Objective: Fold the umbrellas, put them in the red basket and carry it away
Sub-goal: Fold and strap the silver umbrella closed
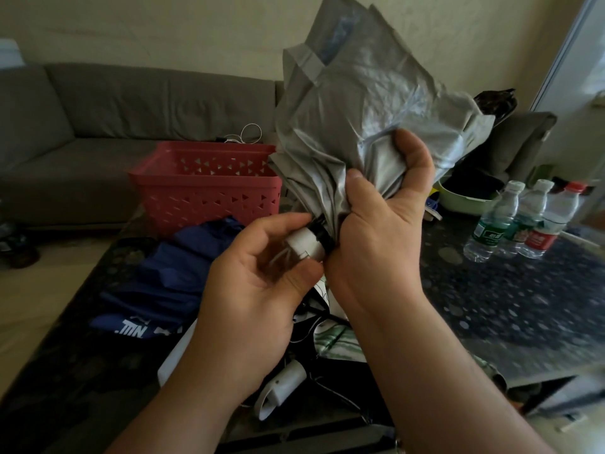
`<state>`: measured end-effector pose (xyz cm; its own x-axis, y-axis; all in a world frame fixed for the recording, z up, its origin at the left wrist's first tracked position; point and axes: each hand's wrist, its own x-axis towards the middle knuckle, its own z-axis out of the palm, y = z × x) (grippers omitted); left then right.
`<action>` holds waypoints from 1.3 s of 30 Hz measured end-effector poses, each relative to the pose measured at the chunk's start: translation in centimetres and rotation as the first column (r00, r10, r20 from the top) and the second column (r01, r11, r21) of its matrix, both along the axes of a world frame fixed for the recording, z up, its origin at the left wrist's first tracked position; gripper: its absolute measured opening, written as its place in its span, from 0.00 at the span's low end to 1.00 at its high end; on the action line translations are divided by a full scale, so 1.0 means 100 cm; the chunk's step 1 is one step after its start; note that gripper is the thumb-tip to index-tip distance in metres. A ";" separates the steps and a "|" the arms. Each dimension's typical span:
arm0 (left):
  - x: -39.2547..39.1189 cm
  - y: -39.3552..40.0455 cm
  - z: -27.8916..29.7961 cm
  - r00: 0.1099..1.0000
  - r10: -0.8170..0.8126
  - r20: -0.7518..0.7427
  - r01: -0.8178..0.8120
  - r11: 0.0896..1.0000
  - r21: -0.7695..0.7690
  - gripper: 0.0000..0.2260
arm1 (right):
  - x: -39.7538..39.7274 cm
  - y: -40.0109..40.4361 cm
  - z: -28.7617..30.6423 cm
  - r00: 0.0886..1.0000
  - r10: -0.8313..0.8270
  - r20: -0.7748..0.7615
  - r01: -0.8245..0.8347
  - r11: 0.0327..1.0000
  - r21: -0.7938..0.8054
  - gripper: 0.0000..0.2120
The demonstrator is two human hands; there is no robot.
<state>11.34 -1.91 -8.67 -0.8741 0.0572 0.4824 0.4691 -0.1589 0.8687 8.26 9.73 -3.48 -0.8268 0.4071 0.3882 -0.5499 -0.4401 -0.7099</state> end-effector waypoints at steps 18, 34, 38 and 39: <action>-0.010 -0.008 -0.008 0.959 0.211 -0.188 -0.270 0.878 -0.395 0.27 | -0.011 -0.003 -0.021 0.991 0.020 0.129 -0.018 1.000 -0.019 0.26; -0.018 -0.012 -0.008 0.990 0.001 0.143 0.017 0.993 -0.121 0.18 | -0.019 0.001 -0.026 0.979 0.107 0.176 -0.075 0.981 -0.177 0.22; -0.017 -0.009 -0.012 0.988 0.131 0.078 -0.109 0.965 -0.241 0.20 | -0.016 -0.004 -0.027 0.980 0.059 0.188 -0.041 0.994 -0.099 0.23; -0.017 -0.007 -0.013 0.986 0.139 0.086 -0.114 0.962 -0.246 0.20 | -0.016 -0.004 -0.027 0.983 0.040 0.178 -0.028 0.997 -0.069 0.23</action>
<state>9.67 -2.63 -10.01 -0.9254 0.0456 0.3762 0.3789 0.1148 0.9183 6.71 9.30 -6.19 -0.8941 0.3977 0.2057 -0.4006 -0.5055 -0.7642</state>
